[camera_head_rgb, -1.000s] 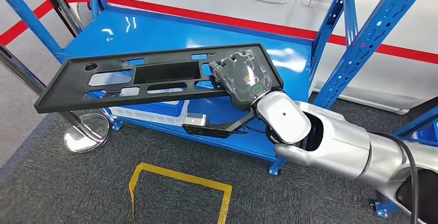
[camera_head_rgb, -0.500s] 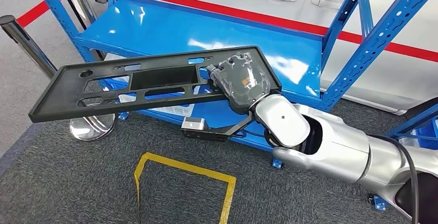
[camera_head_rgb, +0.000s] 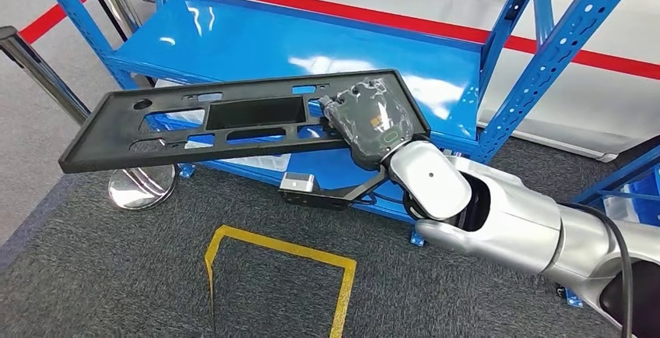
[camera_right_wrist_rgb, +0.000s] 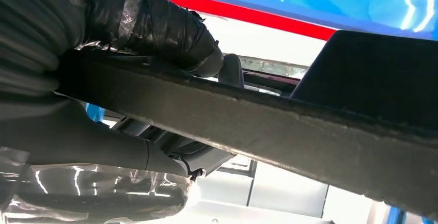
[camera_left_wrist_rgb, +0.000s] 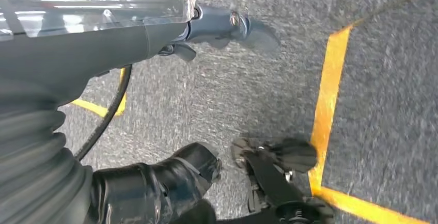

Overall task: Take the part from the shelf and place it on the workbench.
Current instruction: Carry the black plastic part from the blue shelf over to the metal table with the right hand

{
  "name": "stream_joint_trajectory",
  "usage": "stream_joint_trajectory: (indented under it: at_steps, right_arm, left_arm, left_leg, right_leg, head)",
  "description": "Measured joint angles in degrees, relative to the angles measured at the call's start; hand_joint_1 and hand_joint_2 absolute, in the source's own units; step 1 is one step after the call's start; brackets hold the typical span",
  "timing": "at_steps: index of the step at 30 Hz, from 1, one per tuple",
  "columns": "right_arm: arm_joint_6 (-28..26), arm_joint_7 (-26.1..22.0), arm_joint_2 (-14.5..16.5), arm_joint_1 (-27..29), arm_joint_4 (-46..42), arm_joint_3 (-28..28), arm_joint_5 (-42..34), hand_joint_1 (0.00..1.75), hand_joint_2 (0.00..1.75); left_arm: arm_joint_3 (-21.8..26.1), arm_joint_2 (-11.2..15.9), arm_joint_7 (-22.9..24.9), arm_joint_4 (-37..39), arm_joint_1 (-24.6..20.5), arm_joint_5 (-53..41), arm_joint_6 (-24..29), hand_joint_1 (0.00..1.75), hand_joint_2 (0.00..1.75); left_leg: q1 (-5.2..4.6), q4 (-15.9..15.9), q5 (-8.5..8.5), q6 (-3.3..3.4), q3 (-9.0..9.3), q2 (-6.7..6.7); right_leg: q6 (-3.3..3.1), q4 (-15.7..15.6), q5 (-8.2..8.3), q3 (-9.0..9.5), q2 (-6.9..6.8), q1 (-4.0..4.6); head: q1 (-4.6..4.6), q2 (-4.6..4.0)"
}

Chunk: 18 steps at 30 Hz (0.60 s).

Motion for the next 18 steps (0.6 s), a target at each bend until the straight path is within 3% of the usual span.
stream_joint_trajectory:
  at_steps: [1,2,3,5,6,8,11,13,15,16,17,18]
  right_arm:
    - [0.0,0.0,0.0,0.2,0.0,0.0,0.0,1.75,1.75]
    - [0.1,0.0,0.0,0.4,0.0,0.0,0.0,1.75,1.75]
    - [0.1,0.0,0.0,0.6,0.1,0.0,0.0,1.75,1.75]
    - [0.2,0.0,0.0,0.8,0.1,0.0,0.0,1.75,1.75]
    - [0.2,0.0,0.0,0.7,0.1,0.0,0.0,1.75,1.75]
    - [0.2,0.0,0.0,0.7,0.1,0.0,0.0,1.75,1.75]
    - [0.2,0.0,0.0,0.9,0.2,0.0,-0.1,1.75,1.75]
    - [0.2,0.0,-0.1,1.0,0.2,0.0,-0.1,1.75,1.75]
    - [0.2,0.0,-0.2,1.1,0.2,0.0,-0.1,1.75,1.75]
    - [0.2,0.0,-0.3,1.2,0.2,0.0,-0.2,1.75,1.75]
    - [0.2,0.0,-0.3,1.4,0.2,0.0,-0.2,1.75,1.75]
    - [0.2,0.0,-0.3,1.5,0.2,0.0,-0.2,1.75,1.75]
  left_arm:
    - [0.0,0.0,0.1,0.0,0.0,0.0,0.0,0.0,1.75]
    - [0.0,0.0,0.2,0.0,0.0,0.0,-0.1,0.0,1.75]
    - [0.0,0.1,0.3,0.0,0.0,0.0,-0.1,0.0,1.75]
    - [0.0,0.1,0.4,0.0,0.0,0.0,-0.1,0.0,1.75]
    - [0.0,0.1,0.5,0.0,0.0,0.0,-0.1,0.0,1.75]
    - [0.0,0.1,0.5,0.0,-0.1,0.0,-0.1,0.0,1.75]
    - [0.0,0.1,0.6,0.0,0.0,-0.1,-0.1,0.0,1.75]
    - [0.0,0.1,0.6,0.0,-0.1,-0.1,-0.2,0.0,1.75]
    - [0.0,0.2,0.6,0.0,-0.2,-0.2,-0.2,0.0,1.75]
    - [0.0,0.2,0.6,0.0,-0.2,-0.2,-0.2,0.0,1.75]
    - [0.0,0.2,0.6,0.0,-0.2,-0.2,-0.2,0.0,1.75]
    - [0.0,0.2,0.7,0.0,-0.2,-0.2,-0.2,0.0,1.75]
  left_leg:
    - [0.15,3.0,-1.02,-0.24,-1.3,0.01]
    - [0.31,4.4,-0.89,-0.53,-1.89,0.02]
    - [0.51,3.7,0.23,-0.88,-1.59,0.03]
    - [1.03,-1.9,3.48,-1.8,1.07,0.03]
    - [1.16,-4.5,4.47,-1.9,2.23,-0.1]
    - [1.14,-6.2,4.81,-1.33,2.8,-0.37]
    - [0.88,-5.9,5.7,0.49,2.02,-0.4]
    - [0.86,-6.2,6.67,1.63,1.22,-0.25]
    - [0.69,-6.3,7.65,2.25,0.17,-0.16]
    - [0.55,-6.4,8.13,2.38,-0.39,-0.15]
    - [0.36,-6.4,8.62,2.44,-0.99,-0.15]
    - [0.14,-6.4,9.13,2.48,-1.59,-0.16]
  right_leg:
    - [0.01,0.3,0.0,-0.28,-0.04,-0.1]
    - [0.07,0.7,-0.05,-0.64,-0.06,-0.26]
    - [0.21,1.3,-0.15,-1.05,-0.05,-0.49]
    - [0.88,2.9,-0.59,-2.08,0.09,-1.03]
    - [1.32,3.9,-0.84,-2.71,0.22,-1.08]
    - [2.1,5.3,-0.9,-3.74,0.44,-0.92]
    - [2.91,5.6,-0.61,-4.34,0.53,-0.95]
    - [3.25,8.0,-3.52,-5.32,0.54,-1.11]
    - [3.4,14.3,-8.73,-6.94,0.57,-1.08]
    - [3.34,17.4,-10.57,-7.45,0.59,-1.04]
    - [3.14,19.3,-11.29,-7.31,0.61,-0.96]
    - [2.76,19.4,-10.85,-6.29,0.62,-0.82]
  head:
    - [-0.03,0.0]
    - [-0.06,0.0]
    - [-0.05,0.0]
    - [-0.08,0.0]
    - [-0.17,0.0]
    - [-0.27,0.0]
    - [-0.28,0.0]
    - [-0.15,0.0]
    - [0.02,0.0]
    - [0.04,0.0]
    - [0.07,0.0]
    - [0.07,0.0]
